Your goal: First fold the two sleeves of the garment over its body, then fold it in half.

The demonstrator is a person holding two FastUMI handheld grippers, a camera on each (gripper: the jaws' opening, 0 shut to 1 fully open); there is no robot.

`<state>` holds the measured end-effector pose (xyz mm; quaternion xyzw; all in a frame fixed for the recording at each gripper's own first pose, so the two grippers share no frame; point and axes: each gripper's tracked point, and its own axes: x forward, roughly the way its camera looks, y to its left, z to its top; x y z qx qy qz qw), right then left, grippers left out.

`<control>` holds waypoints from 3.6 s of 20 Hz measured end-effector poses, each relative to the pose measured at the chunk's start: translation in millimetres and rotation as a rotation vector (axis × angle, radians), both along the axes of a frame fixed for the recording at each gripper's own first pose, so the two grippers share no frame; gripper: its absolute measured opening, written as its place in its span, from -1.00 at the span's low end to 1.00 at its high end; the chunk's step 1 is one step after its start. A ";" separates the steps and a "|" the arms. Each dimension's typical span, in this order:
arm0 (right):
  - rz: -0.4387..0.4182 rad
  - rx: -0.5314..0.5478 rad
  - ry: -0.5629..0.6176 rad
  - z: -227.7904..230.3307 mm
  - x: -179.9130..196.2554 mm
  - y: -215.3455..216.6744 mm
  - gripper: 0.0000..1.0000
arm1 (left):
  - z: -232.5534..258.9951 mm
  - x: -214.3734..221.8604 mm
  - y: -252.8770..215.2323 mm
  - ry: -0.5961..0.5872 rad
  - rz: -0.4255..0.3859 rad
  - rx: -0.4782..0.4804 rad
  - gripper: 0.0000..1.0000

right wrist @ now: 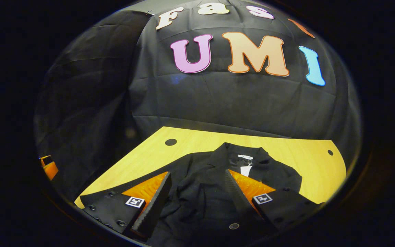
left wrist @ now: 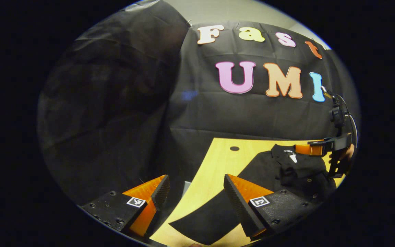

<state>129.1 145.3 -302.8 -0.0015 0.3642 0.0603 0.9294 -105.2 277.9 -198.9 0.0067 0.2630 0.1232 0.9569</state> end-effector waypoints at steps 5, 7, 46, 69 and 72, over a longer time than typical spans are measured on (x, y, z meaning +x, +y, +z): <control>-0.021 -0.032 0.004 1.8 -13.2 -22.0 0.97 | -50.7 -24.8 -1.0 0.137 0.041 -0.056 0.89; -0.034 -0.038 0.014 0.0 -19.3 -30.5 0.93 | -69.8 -36.7 -1.7 0.204 0.054 -0.070 0.89; -0.055 0.090 -0.131 114.0 -106.9 -185.8 0.96 | -99.1 -28.8 -36.2 0.365 0.178 -0.037 -1.00; -0.196 0.077 -0.153 120.0 -172.1 -266.1 0.96 | -15.4 173.6 -197.7 0.089 -0.218 0.019 -1.00; -0.232 0.075 -0.150 120.9 -179.8 -275.9 0.96 | -11.2 183.7 -228.9 0.078 -0.276 -0.003 -1.00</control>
